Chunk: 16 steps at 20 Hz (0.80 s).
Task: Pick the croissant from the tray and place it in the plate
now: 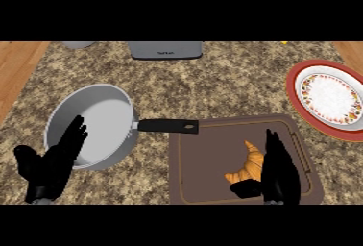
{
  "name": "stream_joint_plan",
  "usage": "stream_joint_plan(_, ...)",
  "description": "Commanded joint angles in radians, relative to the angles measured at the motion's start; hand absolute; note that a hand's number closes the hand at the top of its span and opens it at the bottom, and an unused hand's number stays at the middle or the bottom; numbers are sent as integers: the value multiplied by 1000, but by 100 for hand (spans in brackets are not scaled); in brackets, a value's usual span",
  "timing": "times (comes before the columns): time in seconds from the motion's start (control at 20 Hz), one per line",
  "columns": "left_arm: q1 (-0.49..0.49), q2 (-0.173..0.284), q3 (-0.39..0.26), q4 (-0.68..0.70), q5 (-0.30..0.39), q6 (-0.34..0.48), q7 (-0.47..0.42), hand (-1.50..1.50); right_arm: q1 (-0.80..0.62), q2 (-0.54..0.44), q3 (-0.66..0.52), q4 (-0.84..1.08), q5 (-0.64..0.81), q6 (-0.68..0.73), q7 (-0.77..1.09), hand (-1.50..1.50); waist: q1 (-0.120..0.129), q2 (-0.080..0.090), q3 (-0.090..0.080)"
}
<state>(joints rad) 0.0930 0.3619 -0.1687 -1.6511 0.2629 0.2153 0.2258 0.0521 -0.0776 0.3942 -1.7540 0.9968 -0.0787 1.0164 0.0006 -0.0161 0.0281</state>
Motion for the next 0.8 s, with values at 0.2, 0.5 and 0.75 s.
stream_joint_plan(0.2,-55,-109,-73,123,-20,1,11,0,-4,-13,45,57,-10,80,-23,150,-19,21,-29)
stream_joint_plan(0.5,-40,-86,-40,117,-9,-41,22,0,-82,6,29,181,53,36,-23,150,-6,21,-29)
stream_joint_plan(0.75,-7,-113,-42,111,-26,-40,-9,0,-31,-35,69,78,145,-16,-41,150,-17,17,-29)
